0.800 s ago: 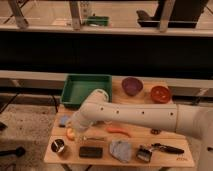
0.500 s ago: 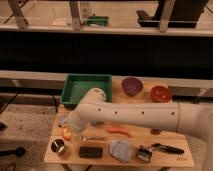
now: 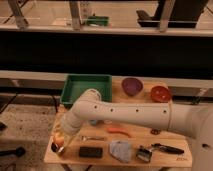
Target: Place apple in metal cup
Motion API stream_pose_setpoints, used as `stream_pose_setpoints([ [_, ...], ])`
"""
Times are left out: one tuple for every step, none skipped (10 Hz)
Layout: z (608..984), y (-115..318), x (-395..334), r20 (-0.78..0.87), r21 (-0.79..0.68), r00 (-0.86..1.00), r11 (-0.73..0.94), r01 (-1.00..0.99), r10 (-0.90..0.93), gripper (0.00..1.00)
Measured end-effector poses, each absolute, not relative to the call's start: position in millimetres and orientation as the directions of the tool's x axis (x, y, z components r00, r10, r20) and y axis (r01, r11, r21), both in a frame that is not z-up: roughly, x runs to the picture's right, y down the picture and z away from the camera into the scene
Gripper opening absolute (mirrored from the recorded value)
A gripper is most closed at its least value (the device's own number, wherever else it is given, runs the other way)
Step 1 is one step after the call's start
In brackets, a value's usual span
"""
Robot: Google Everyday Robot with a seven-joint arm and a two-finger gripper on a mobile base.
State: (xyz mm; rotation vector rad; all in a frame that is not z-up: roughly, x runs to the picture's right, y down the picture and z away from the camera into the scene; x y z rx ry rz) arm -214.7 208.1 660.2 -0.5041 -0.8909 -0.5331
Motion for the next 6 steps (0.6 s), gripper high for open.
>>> stream_pose_setpoints([
  [657.8, 210.6, -219.5, 0.839, -0.181, 0.499, 0.754, 0.632, -0.217, 0.0],
  [655.8, 213.0, -225.1, 0.85, -0.175, 0.481, 0.746, 0.643, -0.216, 0.0],
  [652.7, 217.1, -235.4, 0.868, -0.164, 0.449, 0.73, 0.663, -0.213, 0.0],
  [651.4, 219.0, -240.8, 0.876, -0.158, 0.433, 0.723, 0.672, -0.211, 0.0],
  [650.3, 221.1, -245.2, 0.885, -0.152, 0.417, 0.715, 0.683, -0.21, 0.0],
  [649.9, 222.7, -249.2, 0.893, -0.146, 0.4, 0.707, 0.692, -0.208, 0.0],
])
